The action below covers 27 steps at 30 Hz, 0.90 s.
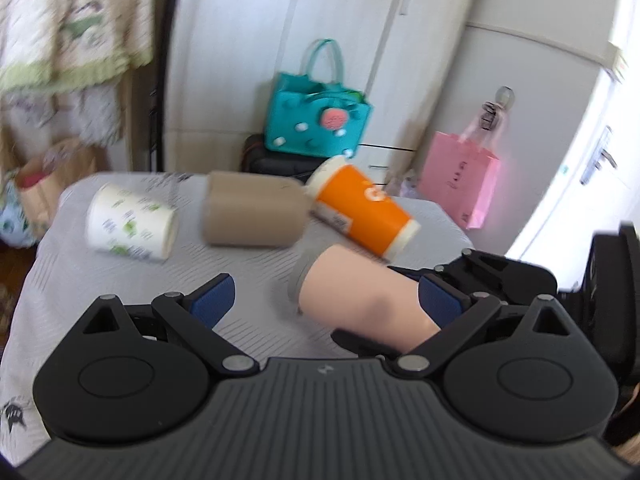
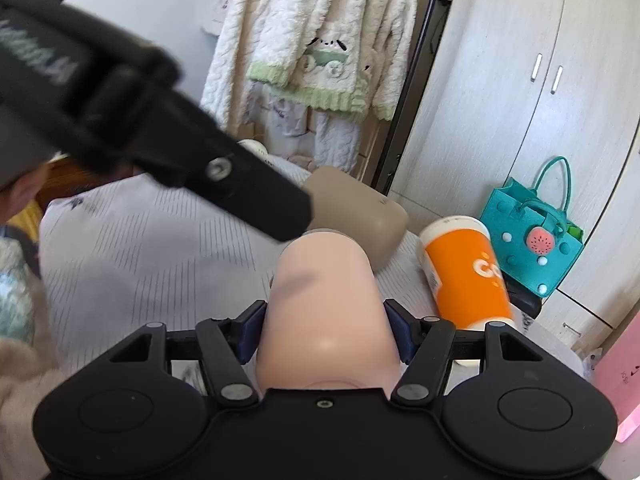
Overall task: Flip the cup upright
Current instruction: 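Lift the pink tumbler with the right tool and rotate it lid-up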
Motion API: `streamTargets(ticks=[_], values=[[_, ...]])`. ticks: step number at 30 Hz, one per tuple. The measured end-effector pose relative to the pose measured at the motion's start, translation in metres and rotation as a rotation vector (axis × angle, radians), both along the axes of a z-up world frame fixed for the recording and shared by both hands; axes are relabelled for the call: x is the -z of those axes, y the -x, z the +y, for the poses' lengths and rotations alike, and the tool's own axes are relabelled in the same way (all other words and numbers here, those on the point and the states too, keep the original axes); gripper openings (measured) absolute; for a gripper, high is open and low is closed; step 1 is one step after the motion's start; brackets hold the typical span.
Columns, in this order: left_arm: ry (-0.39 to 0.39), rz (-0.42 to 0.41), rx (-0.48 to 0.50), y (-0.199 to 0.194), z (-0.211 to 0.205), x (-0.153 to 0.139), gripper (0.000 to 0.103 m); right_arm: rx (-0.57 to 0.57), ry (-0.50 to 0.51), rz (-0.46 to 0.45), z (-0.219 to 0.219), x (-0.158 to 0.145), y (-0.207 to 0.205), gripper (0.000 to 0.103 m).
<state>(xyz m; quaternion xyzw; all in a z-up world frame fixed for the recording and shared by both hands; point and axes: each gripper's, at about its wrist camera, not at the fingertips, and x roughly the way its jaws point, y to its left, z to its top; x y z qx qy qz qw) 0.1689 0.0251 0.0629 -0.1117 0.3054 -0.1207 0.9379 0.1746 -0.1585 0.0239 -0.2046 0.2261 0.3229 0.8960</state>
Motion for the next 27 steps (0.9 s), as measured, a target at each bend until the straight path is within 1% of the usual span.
streamTargets(ticks=[2, 5, 12, 16, 18, 20, 22, 23, 27], values=[[0.031, -0.003, -0.025, -0.003, 0.014, 0.000, 0.099, 0.007, 0.008, -0.012, 0.010, 0.004, -0.002, 0.068], [0.046, 0.020, -0.026, -0.007, 0.026, 0.006, 0.099, 0.009, 0.025, 0.011, 0.019, 0.010, -0.007, 0.068], [0.100, 0.088, 0.030, -0.018, 0.023, 0.032, 0.099, 0.037, 0.058, 0.057, 0.028, 0.013, -0.007, 0.068], [0.138, 0.123, 0.048, -0.023, 0.021, 0.047, 0.099, 0.033, 0.025, 0.086, 0.024, 0.011, -0.006, 0.068], [0.155, 0.133, 0.050, -0.024, 0.021, 0.051, 0.099, 0.026, 0.018, 0.088, 0.019, 0.008, -0.004, 0.078], [0.185, 0.141, 0.051, -0.025, 0.024, 0.055, 0.099, 0.000, -0.004, 0.111, 0.013, 0.002, -0.002, 0.081], [0.224, 0.154, 0.053, -0.026, 0.027, 0.060, 0.099, -0.025, -0.021, 0.151, 0.007, -0.004, -0.005, 0.082], [0.241, 0.159, 0.056, -0.026, 0.027, 0.062, 0.097, -0.033, -0.025, 0.171, 0.006, -0.007, -0.006, 0.082], [0.283, 0.192, 0.062, -0.029, 0.028, 0.069, 0.096, -0.059, -0.017, 0.234, 0.004, -0.013, -0.013, 0.082]])
